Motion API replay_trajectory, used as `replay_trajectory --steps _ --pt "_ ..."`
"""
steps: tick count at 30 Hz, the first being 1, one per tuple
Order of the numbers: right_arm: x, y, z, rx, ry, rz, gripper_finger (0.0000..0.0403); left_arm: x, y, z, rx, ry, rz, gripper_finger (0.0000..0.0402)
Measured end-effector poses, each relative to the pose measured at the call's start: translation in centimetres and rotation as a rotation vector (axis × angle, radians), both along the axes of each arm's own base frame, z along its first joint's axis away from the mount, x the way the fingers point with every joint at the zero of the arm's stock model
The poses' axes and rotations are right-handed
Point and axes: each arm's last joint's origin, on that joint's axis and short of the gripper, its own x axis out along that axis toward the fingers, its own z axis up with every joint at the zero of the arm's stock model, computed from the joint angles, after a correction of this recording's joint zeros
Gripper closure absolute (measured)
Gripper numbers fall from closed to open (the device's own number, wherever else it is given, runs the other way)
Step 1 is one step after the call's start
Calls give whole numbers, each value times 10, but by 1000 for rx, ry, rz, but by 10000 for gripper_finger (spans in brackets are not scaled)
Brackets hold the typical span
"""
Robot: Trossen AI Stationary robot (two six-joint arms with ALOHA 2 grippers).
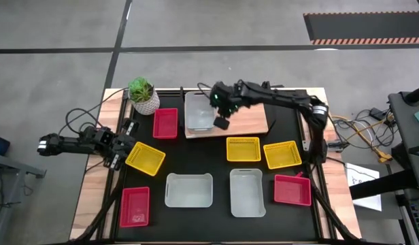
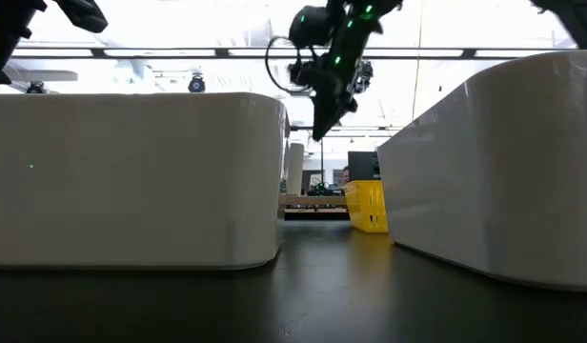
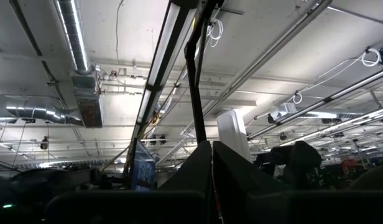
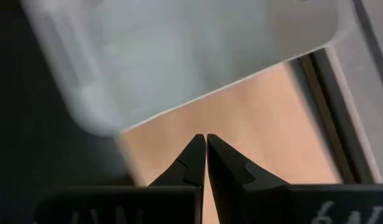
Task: Stack baskets on shelf by color
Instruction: Put the middle yellow bin on the shelf
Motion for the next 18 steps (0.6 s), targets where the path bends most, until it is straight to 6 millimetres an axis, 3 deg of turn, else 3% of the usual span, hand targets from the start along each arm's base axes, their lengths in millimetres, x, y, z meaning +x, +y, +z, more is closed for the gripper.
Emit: replay_trajectory --steps 4,10,18 --pt "-7 51 0 -35 -146 105 394 0 0 0 0 -7 0 402" --pt "-19 126 -17 -66 -392 323 394 -2 0 2 -6 -23 -5 402" --pt "-38 172 -18 -18 -447 414 393 2 0 -1 -24 21 -22 402"
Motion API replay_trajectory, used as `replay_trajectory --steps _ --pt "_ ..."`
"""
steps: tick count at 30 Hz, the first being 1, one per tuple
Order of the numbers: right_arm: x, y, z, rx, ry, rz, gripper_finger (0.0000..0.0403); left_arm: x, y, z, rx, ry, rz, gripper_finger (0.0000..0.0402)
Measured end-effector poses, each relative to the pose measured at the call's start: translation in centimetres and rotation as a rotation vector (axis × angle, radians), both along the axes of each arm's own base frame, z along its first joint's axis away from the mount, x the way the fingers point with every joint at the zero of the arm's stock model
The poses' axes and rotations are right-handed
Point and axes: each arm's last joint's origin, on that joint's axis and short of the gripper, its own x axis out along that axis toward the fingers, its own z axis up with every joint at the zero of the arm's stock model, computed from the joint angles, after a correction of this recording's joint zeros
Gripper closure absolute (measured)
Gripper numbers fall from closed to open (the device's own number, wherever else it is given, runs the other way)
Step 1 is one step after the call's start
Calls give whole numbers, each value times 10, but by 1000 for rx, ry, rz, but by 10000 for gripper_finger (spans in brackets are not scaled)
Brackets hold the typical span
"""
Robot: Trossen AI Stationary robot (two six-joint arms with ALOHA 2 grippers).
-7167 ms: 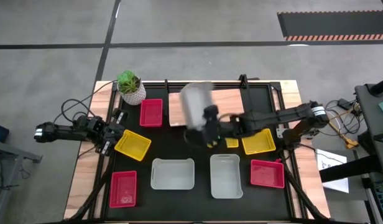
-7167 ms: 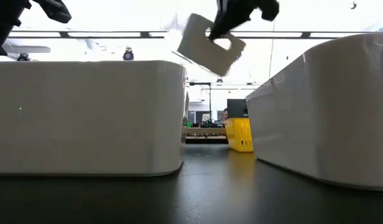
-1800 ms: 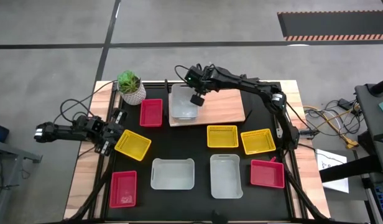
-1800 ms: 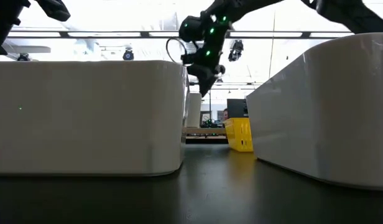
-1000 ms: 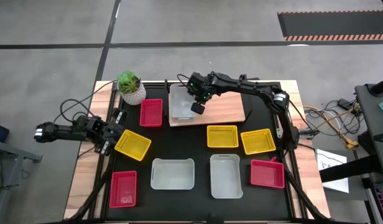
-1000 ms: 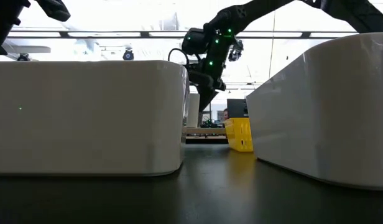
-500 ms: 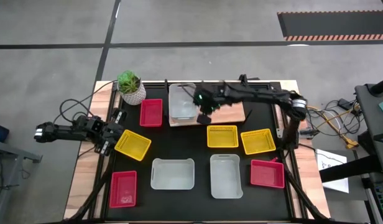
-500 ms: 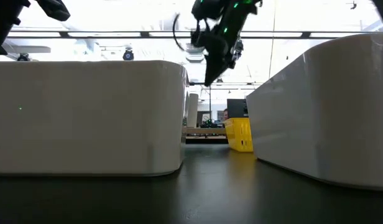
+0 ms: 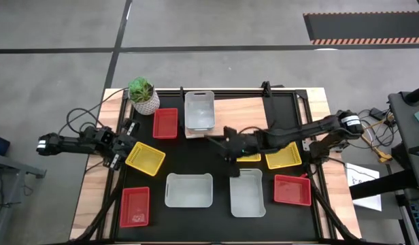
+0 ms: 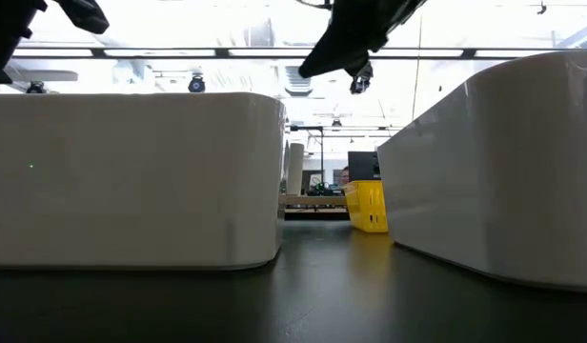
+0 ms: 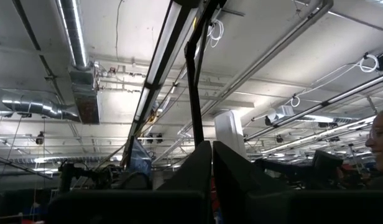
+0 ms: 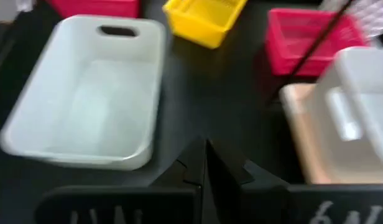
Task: Stack baskets on shelf by color
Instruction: Put the middle yellow bin on the shelf
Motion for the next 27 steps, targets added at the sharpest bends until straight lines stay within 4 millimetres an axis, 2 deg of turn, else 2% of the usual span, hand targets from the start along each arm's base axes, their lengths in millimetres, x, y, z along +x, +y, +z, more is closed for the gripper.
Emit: replay_trajectory --steps 6,11,15,19,22,27 --pt "-12 25 -6 110 108 25 359 4 0 -1 0 27 0 402" --pt "-27 29 -15 167 289 -66 309 7 0 -2 -2 47 3 402" --pt "-36 24 -21 257 406 -238 276 8 1 -3 -24 53 30 402" --pt "-36 18 -22 282 406 -352 259 8 2 -2 -39 55 49 402" --pt "-32 6 -22 307 385 -413 258 8 2 -2 -41 54 52 402" --pt "-22 -21 -20 389 320 -650 274 9 2 -2 -43 55 52 402"
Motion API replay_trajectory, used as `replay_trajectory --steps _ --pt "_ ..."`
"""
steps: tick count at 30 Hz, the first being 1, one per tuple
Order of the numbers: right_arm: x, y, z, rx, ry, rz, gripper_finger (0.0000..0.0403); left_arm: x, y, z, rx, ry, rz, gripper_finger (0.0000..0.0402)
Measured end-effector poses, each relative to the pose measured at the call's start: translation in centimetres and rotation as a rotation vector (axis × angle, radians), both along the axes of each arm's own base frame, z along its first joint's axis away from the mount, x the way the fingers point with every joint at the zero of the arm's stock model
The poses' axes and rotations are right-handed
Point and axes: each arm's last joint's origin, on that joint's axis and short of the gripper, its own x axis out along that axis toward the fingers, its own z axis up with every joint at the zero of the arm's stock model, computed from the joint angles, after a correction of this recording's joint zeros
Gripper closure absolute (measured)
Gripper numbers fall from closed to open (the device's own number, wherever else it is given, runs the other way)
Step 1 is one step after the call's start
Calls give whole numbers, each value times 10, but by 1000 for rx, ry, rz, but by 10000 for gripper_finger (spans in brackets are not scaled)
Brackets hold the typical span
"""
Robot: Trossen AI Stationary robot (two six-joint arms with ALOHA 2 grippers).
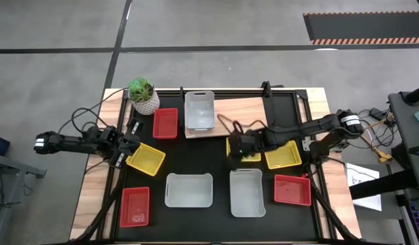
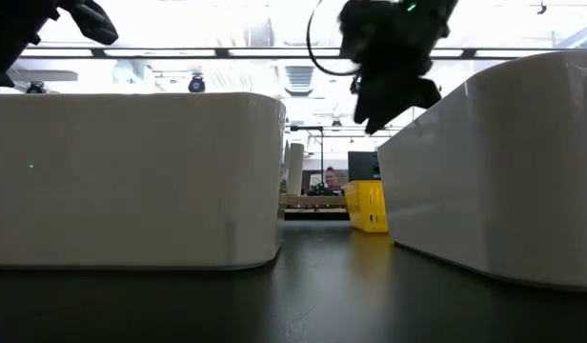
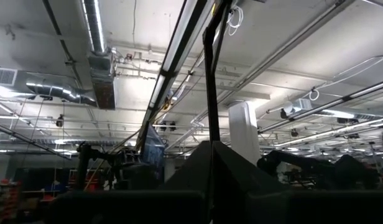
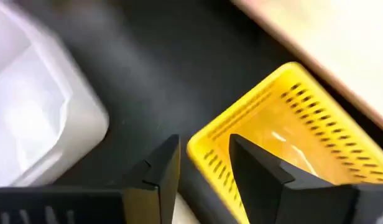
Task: Stack baskets on shelf by color
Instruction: Put the middle yellow bin on the shelf
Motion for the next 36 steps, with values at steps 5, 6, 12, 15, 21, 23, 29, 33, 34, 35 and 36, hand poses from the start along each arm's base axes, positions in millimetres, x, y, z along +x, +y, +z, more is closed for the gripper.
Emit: replay_trajectory --steps 5,6,12,15,21,23,29,33,34,35,36 --pt "20 0 0 14 -13 -31 288 1 0 -1 0 15 0 402" --pt "25 0 0 14 -6 -43 290 1 0 -1 0 18 0 402" --pt "53 2 -15 -19 253 -88 289 1 0 -2 0 19 -1 402" --pt "58 1 -23 -81 388 -159 289 2 0 -2 -1 25 -2 402" --pt "73 2 -36 -94 440 -211 269 3 0 -3 -1 32 -2 402" --pt "78 1 -39 -97 439 -216 258 2 0 -3 -1 30 -2 402" --pt "85 -4 -48 -106 455 -223 229 2 0 -2 1 24 0 402" --pt "83 -5 -56 -108 450 -229 223 2 0 -2 2 22 0 402" --pt "83 -5 -58 -106 451 -234 224 2 0 -2 2 22 0 402" --pt "83 -5 -60 -106 452 -235 227 2 0 -2 2 22 0 402" --pt "83 -5 -61 -105 449 -234 231 2 0 -2 2 22 0 402"
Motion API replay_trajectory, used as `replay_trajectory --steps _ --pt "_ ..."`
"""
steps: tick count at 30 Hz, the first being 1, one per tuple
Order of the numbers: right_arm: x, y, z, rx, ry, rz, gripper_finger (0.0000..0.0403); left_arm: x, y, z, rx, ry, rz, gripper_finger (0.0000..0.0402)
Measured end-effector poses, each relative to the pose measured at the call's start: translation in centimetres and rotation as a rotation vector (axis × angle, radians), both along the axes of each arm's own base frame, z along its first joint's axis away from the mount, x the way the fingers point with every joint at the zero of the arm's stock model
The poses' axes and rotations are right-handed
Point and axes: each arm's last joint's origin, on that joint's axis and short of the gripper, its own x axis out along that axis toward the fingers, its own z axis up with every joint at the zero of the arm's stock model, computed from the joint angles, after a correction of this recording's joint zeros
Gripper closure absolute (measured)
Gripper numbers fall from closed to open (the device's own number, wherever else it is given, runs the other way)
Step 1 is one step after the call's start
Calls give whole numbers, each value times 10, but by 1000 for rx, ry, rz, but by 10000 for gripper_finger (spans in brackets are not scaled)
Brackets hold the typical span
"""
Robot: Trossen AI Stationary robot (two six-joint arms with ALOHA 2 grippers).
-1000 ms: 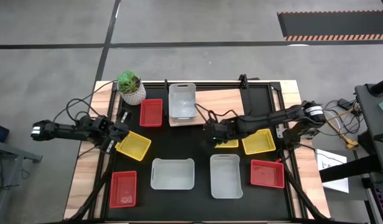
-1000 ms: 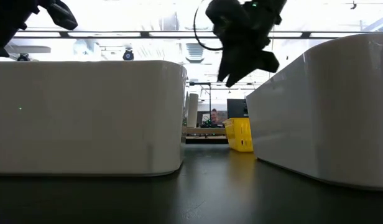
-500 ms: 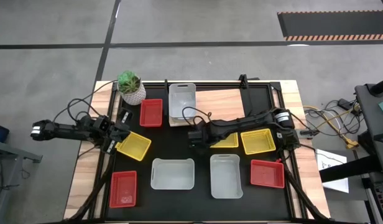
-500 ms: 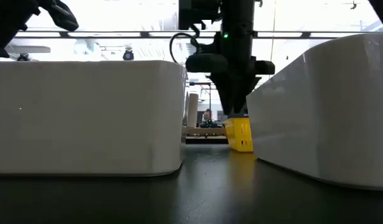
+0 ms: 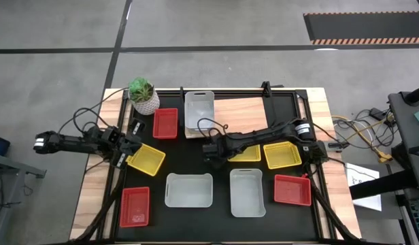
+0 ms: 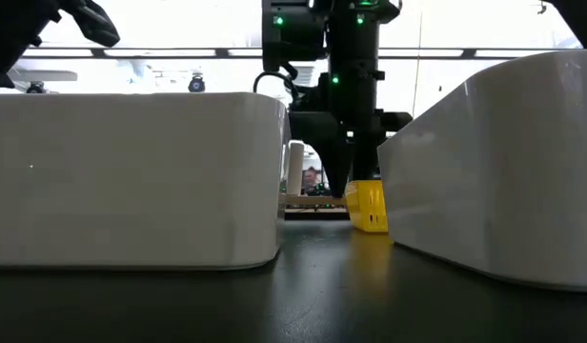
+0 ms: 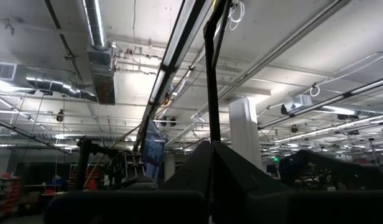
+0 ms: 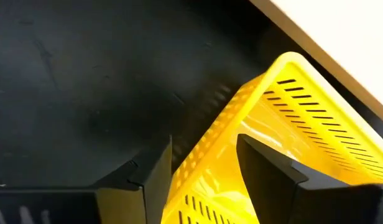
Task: Stack baskets on shelf by color
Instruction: Put the middle yellow bin on the shelf
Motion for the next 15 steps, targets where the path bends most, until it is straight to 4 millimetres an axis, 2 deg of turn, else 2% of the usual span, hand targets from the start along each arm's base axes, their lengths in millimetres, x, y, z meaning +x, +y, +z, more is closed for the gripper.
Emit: replay_trajectory --steps 4,9,13,15 --pt "1 1 -6 1 -28 -4 258 0 0 0 0 -3 1 402" --pt "3 9 -20 7 -92 14 315 -1 0 1 0 -9 0 402" --pt "2 17 -18 11 -99 34 375 -1 0 1 -1 -14 -1 402" --pt "1 22 -15 15 -97 54 388 -1 0 2 -1 -15 -1 402"
